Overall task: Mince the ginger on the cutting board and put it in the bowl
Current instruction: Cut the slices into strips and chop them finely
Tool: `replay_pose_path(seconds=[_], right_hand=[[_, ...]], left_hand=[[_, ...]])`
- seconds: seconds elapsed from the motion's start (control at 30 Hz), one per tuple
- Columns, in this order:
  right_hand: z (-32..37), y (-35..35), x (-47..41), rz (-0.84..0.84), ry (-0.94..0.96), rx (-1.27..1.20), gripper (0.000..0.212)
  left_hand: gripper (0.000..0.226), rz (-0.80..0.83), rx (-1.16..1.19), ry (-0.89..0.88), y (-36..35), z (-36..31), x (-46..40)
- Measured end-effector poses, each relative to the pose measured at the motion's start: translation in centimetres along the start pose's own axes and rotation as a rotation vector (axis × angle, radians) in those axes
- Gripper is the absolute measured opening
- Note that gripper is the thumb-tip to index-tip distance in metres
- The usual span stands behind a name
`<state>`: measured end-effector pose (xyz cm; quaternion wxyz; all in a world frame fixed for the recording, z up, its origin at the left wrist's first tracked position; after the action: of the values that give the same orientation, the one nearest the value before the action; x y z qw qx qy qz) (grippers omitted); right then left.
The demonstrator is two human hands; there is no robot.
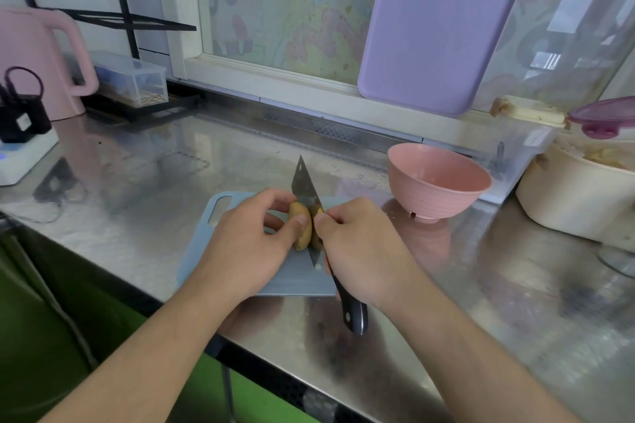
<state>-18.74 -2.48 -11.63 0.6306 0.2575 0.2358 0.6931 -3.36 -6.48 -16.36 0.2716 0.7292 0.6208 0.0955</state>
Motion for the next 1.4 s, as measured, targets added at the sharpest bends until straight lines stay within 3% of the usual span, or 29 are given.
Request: replay_pose_path(seconds=[0.17, 0.6, 1.0, 1.4], right_hand=[[0.1, 1.7, 1.1, -0.062, 0.055, -0.067, 0.044], [0.7, 2.7, 2.2, -0.032, 0.079, -0.153, 0.042], [0.5, 2.9, 2.4, -0.033, 0.059, -0.168, 0.043], [0.9, 2.5, 2.6, -0.024, 0.055, -0.139, 0.044]], left_hand=[[0.019, 0.008, 0.007, 0.000, 0.2, -0.1, 0.0], [0.033, -0.004, -0.004, 0.043, 0.1, -0.3, 0.1], [0.018, -0.002, 0.019, 0.033, 0.1, 0.1, -0.1], [0.020, -0.016, -0.024, 0.017, 0.2, 0.3, -0.1]])
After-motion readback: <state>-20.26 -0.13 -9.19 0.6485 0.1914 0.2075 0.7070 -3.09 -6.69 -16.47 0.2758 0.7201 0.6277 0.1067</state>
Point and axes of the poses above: each hand's wrist, its own x-axis away from the middle knuckle, its own y-axis out of the back of the hand, z = x × y, the point moved 2 cm from there along -x, towards the middle knuckle, and after that the axes turned 11 degrees about z, right-handed, at the moved point
